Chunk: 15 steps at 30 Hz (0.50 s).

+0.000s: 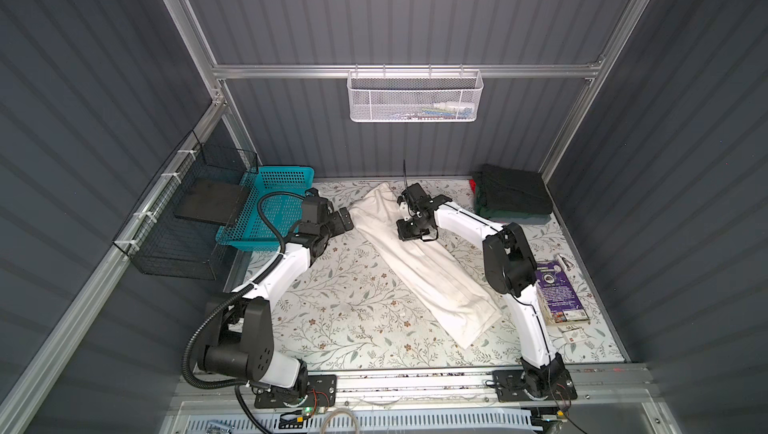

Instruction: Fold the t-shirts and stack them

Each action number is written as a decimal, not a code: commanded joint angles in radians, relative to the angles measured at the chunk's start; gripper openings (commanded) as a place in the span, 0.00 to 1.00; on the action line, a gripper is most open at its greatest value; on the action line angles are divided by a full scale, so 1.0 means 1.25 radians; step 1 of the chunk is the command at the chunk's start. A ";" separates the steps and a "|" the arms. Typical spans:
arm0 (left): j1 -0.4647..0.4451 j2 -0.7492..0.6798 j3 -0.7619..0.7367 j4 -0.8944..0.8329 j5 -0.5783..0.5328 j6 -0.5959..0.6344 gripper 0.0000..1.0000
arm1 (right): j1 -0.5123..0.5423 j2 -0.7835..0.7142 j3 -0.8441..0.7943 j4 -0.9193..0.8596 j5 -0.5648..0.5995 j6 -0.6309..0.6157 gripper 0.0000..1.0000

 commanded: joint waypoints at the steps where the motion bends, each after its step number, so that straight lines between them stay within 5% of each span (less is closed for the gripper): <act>1: -0.006 0.001 -0.001 -0.009 0.019 0.001 1.00 | -0.005 0.045 0.061 -0.069 0.015 -0.010 0.18; 15: -0.010 0.040 0.028 -0.034 0.031 0.008 1.00 | -0.036 0.163 0.234 -0.181 0.110 0.006 0.17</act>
